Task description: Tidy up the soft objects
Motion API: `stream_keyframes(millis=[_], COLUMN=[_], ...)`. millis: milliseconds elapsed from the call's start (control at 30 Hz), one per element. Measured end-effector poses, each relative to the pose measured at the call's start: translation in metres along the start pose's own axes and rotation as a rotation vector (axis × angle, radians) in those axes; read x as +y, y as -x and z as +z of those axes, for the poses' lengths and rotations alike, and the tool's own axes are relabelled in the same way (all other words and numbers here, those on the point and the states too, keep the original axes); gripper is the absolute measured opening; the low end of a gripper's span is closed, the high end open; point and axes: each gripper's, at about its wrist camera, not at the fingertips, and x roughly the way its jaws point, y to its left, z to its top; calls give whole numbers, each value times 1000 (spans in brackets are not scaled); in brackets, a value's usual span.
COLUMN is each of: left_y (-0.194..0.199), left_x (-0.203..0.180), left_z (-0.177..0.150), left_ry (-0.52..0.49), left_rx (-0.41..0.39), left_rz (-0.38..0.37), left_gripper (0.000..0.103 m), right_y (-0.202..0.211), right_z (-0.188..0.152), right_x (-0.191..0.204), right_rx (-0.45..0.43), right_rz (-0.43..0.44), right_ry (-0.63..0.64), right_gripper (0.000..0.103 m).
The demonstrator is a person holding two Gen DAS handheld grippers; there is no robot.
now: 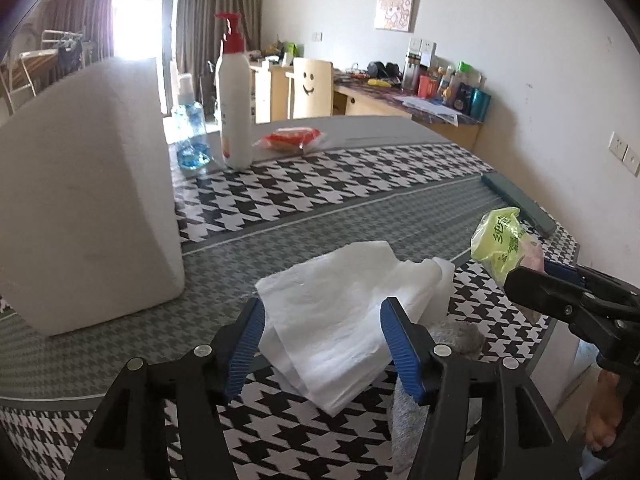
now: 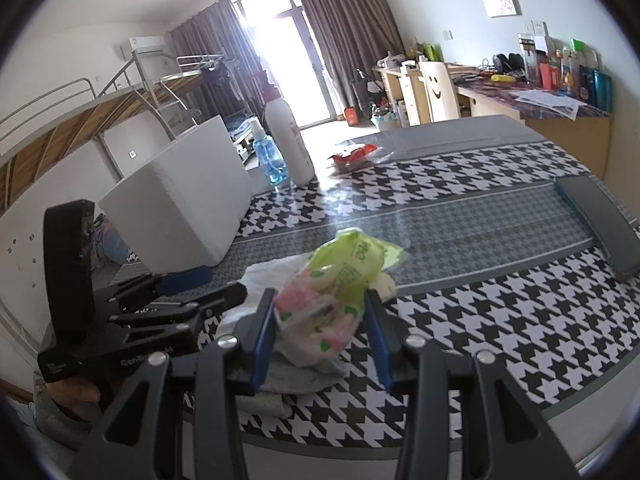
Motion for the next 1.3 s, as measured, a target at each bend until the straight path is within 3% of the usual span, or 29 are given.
stream_keyframes(millis=[200,400,467,600,667,800,1067,1300], left_y=[-13,-34,-36,-36,-37,-34,8,36], left_x=[-13,-9,-10,-4,0,0,-2,0], left_z=[3,3,1,3,4,3,11,16], left_ry=[-34,-8,-25,-3,4,-9,-37,-47], left_rx=[39,122,122,129,129,117,-27,-100], left_rz=[-33,-5,14,44,48,37,32,38], left_gripper=[62,60,53,25,18,8,7,7], right_y=[0,1,0,0,0,1,2,6], right_z=[-2,-4,-4,-5,-5,-5,0,7], right_x=[-6,-10,-12,-15,-14,-13,-5,10], right_rx=[1,5,6,6,6,4,-6,-27], right_rz=[0,6,8,13,16,19,14,16], right_ry=[-10,-22,-24,-31,-32,-29,-5,30], right_gripper=[47,47,47,47,47,47,47,47])
